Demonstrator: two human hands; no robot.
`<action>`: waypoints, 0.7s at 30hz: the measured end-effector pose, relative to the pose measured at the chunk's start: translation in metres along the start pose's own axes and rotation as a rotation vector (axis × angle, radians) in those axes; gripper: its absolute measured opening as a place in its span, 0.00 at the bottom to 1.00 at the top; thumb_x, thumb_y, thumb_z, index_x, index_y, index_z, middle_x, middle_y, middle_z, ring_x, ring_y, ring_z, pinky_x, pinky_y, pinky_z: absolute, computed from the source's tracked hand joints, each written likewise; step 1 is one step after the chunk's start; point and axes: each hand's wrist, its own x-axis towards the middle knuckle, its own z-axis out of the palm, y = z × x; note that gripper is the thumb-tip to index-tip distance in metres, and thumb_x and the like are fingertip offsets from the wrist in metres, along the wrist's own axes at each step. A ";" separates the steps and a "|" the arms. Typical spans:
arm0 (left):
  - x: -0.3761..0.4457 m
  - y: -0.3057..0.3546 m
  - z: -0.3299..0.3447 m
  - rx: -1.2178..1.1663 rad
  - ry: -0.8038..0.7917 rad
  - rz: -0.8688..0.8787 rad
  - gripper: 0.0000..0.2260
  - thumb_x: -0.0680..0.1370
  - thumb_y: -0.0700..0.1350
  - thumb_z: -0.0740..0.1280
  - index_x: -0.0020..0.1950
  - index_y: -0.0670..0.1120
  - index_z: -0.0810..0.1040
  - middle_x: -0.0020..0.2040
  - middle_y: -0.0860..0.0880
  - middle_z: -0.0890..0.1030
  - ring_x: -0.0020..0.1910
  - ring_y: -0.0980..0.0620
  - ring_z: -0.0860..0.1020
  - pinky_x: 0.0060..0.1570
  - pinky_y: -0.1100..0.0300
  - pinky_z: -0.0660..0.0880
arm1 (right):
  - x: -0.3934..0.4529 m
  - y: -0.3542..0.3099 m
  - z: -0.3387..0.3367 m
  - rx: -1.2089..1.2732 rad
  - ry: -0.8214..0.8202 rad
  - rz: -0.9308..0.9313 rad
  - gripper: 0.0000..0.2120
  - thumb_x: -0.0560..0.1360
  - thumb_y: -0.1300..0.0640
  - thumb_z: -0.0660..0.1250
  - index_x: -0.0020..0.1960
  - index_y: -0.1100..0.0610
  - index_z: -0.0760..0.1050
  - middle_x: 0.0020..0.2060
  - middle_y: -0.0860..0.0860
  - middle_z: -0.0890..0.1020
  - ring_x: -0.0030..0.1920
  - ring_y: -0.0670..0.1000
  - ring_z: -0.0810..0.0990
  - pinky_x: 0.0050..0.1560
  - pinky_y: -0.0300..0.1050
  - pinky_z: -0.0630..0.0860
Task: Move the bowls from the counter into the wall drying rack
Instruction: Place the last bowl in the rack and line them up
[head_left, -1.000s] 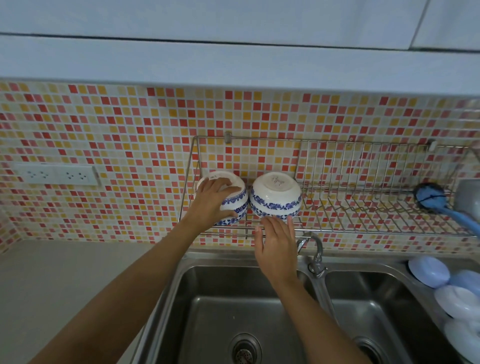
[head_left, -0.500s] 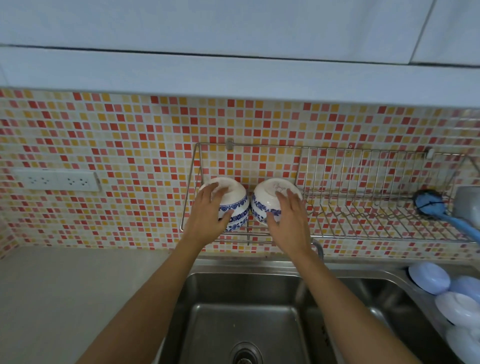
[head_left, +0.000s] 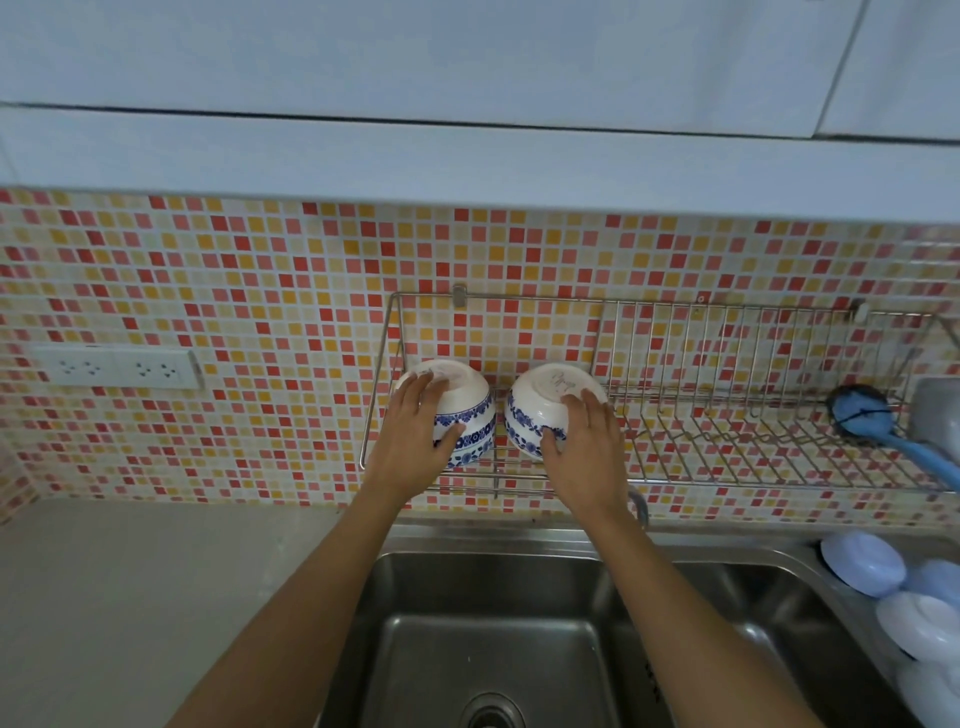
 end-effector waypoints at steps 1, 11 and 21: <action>0.000 0.000 0.000 0.000 -0.004 -0.004 0.26 0.77 0.56 0.60 0.73 0.48 0.61 0.75 0.46 0.61 0.74 0.45 0.58 0.73 0.44 0.60 | -0.001 0.000 0.000 -0.004 0.010 0.001 0.24 0.78 0.48 0.62 0.71 0.56 0.65 0.73 0.57 0.67 0.73 0.61 0.64 0.71 0.63 0.64; -0.009 0.001 0.002 0.096 -0.001 -0.018 0.27 0.80 0.58 0.51 0.76 0.49 0.52 0.78 0.47 0.54 0.77 0.48 0.53 0.74 0.47 0.57 | -0.007 0.001 -0.001 -0.028 -0.041 -0.022 0.26 0.80 0.47 0.57 0.75 0.54 0.59 0.77 0.57 0.60 0.77 0.61 0.56 0.75 0.60 0.59; -0.041 0.000 0.007 0.219 -0.064 -0.021 0.26 0.82 0.56 0.42 0.77 0.47 0.45 0.78 0.50 0.47 0.76 0.55 0.44 0.74 0.55 0.46 | -0.043 0.003 0.004 -0.132 0.027 -0.083 0.27 0.82 0.48 0.46 0.74 0.62 0.63 0.72 0.58 0.68 0.73 0.56 0.67 0.74 0.54 0.60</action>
